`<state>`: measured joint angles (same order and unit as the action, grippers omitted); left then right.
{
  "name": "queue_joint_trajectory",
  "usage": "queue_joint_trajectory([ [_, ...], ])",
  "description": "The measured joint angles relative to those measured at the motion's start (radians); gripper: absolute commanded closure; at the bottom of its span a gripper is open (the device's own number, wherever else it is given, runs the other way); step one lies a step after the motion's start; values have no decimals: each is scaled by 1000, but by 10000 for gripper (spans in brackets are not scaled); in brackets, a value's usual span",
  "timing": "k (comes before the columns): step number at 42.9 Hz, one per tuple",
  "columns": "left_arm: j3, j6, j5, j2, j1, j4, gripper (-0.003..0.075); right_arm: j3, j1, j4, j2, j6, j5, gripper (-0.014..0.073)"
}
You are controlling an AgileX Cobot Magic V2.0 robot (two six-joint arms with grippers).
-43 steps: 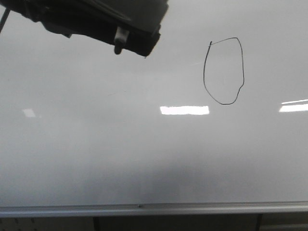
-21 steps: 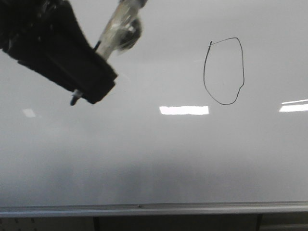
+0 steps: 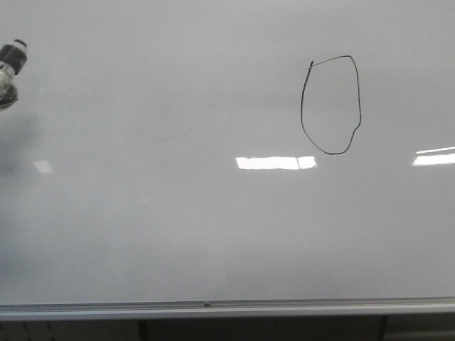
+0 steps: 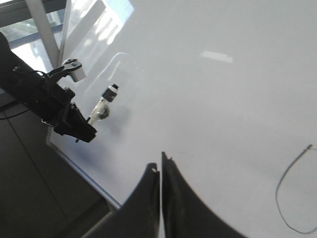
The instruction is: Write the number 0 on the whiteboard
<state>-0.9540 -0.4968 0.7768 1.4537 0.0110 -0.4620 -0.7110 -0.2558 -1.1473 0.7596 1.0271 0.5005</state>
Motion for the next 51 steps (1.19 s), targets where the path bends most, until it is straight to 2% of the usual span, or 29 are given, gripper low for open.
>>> queue_joint_trajectory([
  [8,0,3,-79,88,-28,5,740,164,0,0,-201,0,-100,662],
  [15,0,3,-171,161,-28,5,740,235,0,0,-324,0,-128,662],
  [32,2,-11,-289,228,-26,-15,729,240,0,0,-353,2,-132,662],
  [36,2,-7,-303,228,-26,-22,652,240,0,0,-353,2,-132,662],
  [44,2,1,-336,231,-28,-30,402,240,0,0,-353,2,-132,662],
  [51,2,4,-326,231,-28,-34,238,240,0,0,-353,2,-132,662],
])
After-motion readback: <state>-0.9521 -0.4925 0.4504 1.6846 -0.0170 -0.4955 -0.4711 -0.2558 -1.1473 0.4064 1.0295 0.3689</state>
